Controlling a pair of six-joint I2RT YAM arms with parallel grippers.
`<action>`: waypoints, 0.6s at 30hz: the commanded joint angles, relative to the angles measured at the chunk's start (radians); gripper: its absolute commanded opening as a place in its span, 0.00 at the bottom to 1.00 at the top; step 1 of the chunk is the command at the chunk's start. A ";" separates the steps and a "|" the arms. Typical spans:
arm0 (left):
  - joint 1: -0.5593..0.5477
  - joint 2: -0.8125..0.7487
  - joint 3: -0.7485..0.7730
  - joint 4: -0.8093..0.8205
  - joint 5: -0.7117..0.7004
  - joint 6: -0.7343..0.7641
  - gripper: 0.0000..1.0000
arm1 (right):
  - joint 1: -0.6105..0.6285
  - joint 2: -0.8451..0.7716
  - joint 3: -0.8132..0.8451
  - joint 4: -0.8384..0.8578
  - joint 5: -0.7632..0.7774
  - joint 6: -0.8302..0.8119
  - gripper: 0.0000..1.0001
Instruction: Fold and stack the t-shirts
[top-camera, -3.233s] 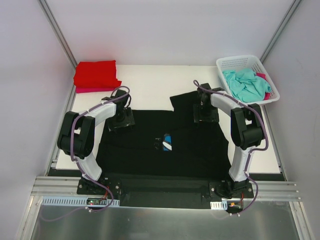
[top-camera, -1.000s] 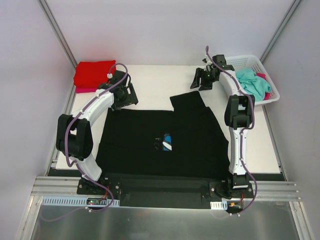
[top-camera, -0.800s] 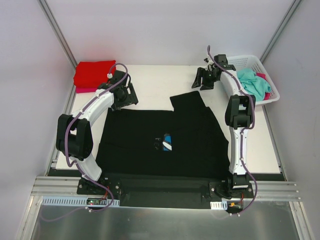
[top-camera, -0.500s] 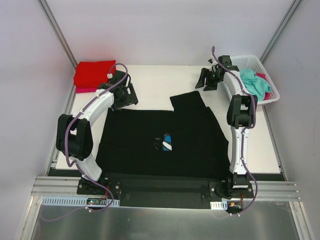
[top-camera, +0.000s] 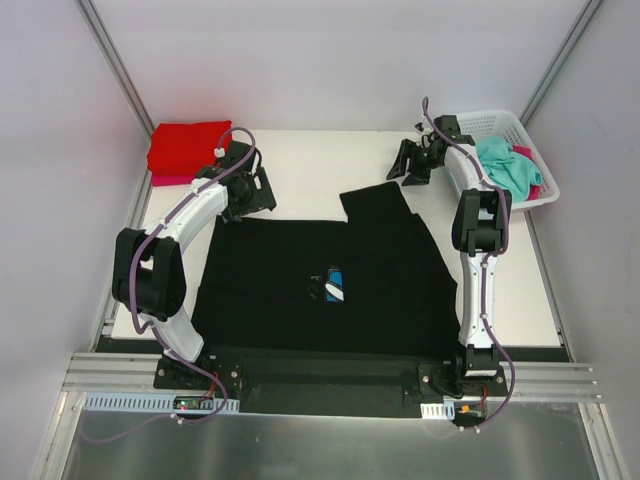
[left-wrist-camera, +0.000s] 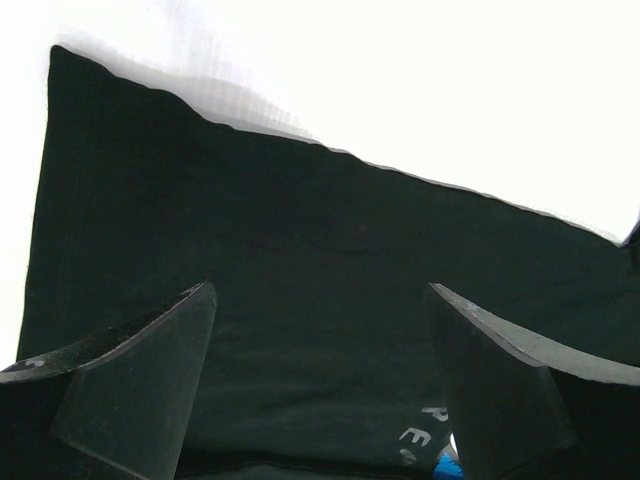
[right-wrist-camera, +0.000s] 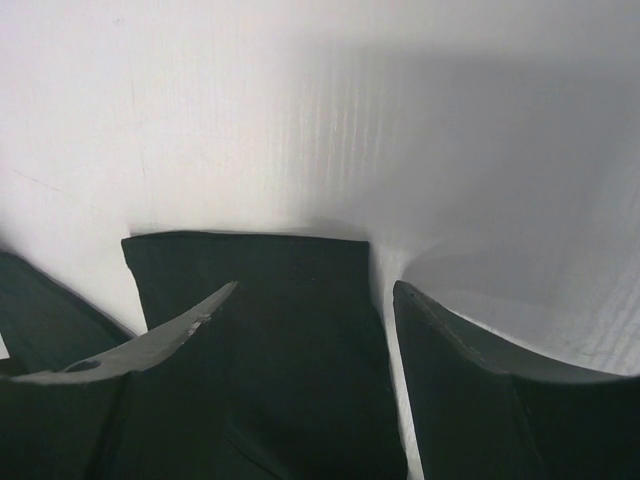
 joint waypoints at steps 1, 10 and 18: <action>-0.009 0.002 0.032 -0.021 0.012 0.003 0.85 | 0.013 -0.018 -0.014 0.022 -0.038 0.030 0.64; -0.007 -0.004 0.020 -0.021 0.009 0.000 0.86 | 0.036 -0.035 -0.035 0.036 -0.058 0.065 0.64; -0.006 -0.001 0.009 -0.023 0.000 0.000 0.86 | 0.042 -0.041 -0.034 0.025 -0.060 0.072 0.21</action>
